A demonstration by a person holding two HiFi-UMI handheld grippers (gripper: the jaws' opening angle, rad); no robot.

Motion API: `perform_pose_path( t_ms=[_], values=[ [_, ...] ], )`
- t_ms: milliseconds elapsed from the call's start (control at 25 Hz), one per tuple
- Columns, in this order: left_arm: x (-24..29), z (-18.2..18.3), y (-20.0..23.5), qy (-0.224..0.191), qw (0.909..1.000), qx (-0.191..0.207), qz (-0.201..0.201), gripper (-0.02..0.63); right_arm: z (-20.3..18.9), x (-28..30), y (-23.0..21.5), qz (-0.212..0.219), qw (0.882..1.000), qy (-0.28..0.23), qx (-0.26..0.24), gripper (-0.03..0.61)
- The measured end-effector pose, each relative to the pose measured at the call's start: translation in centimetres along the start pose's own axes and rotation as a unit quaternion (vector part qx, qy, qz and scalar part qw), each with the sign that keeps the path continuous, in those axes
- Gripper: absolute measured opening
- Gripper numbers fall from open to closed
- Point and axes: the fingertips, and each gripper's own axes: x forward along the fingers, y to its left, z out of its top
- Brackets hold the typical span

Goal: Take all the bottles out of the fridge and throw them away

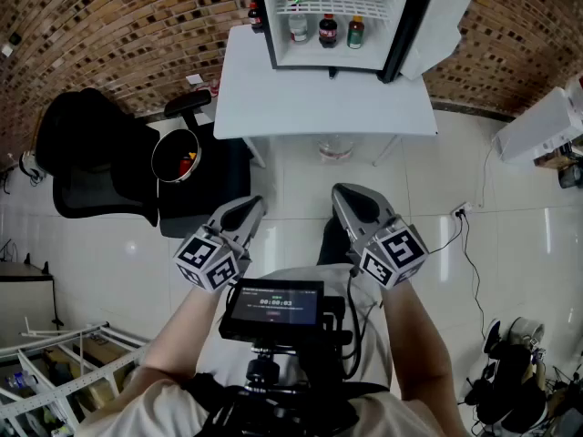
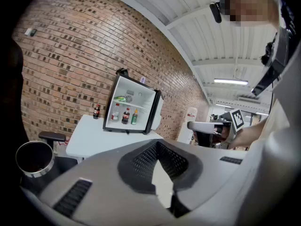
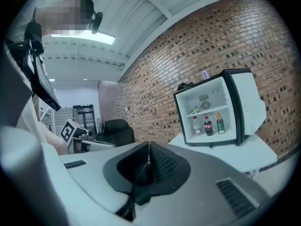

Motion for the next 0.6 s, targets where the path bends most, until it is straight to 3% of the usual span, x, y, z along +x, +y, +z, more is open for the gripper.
perform_pose_path(
  t_ms=[280, 600],
  values=[
    [8.8, 3.2, 3.8, 0.000, 0.9998, -0.001, 0.022, 0.008, 2.0, 5.7, -8.9, 0.022, 1.000, 0.000, 0.004, 0.003],
    [22.1, 9.6, 7.0, 0.006, 0.9995, 0.017, 0.024, 0.008, 5.3, 9.8, -21.3, 0.033, 0.999, 0.010, 0.019, 0.003]
  ],
)
